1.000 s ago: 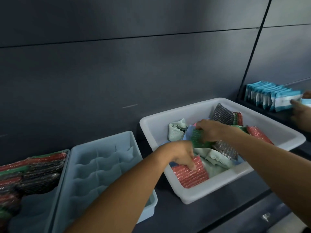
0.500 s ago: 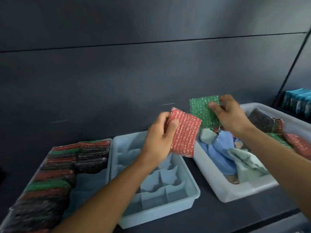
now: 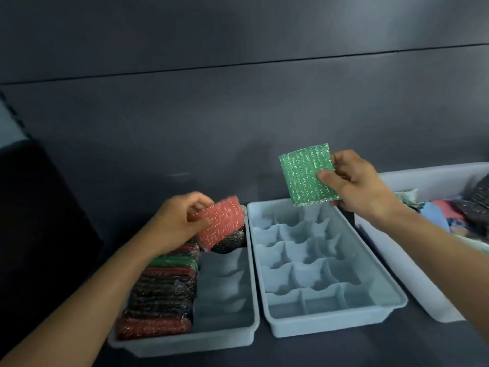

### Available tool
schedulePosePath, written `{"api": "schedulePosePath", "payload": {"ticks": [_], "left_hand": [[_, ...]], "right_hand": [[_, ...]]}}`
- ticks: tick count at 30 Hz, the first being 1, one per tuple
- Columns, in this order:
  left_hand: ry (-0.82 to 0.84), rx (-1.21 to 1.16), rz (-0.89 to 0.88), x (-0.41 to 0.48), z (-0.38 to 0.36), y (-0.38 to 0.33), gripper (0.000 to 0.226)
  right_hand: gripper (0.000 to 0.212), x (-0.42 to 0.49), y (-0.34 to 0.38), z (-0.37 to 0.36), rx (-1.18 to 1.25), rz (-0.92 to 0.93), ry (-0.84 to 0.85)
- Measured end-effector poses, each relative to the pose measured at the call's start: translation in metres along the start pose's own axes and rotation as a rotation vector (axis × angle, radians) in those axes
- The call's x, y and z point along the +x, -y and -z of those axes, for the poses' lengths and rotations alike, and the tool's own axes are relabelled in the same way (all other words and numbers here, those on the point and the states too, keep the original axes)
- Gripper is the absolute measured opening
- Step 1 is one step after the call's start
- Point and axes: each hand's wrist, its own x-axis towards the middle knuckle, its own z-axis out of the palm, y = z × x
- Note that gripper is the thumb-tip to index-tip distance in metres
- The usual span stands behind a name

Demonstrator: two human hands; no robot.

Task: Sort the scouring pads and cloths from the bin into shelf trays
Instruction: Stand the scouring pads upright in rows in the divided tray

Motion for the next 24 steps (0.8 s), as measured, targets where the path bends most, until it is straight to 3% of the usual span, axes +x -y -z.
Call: {"api": "schedulePosePath", "payload": {"ticks": [5, 9, 11, 18, 24], "left_hand": [[0.168, 0.283, -0.032, 0.0, -0.021, 0.016, 0.026], [-0.009, 0.403, -0.105, 0.004, -0.033, 0.017, 0.022], [-0.085, 0.389, -0.119, 0.007, -0.037, 0.016, 0.021], [-0.058, 0.419, -0.184, 0.012, -0.051, 0.025, 0.017], [-0.14, 0.165, -0.068, 0.02, -0.052, 0.024, 0.012]], "right_hand": [[0.015, -0.006, 0.013, -0.014, -0.045, 0.052, 0.035], [0.013, -0.014, 0.017, -0.02, -0.051, 0.061, 0.042], [0.01, -0.017, 0.017, -0.023, -0.044, 0.055, 0.049], [0.01, -0.026, 0.013, -0.032, -0.039, 0.062, 0.079], [0.013, -0.036, 0.014, -0.047, -0.089, 0.036, 0.123]]}}
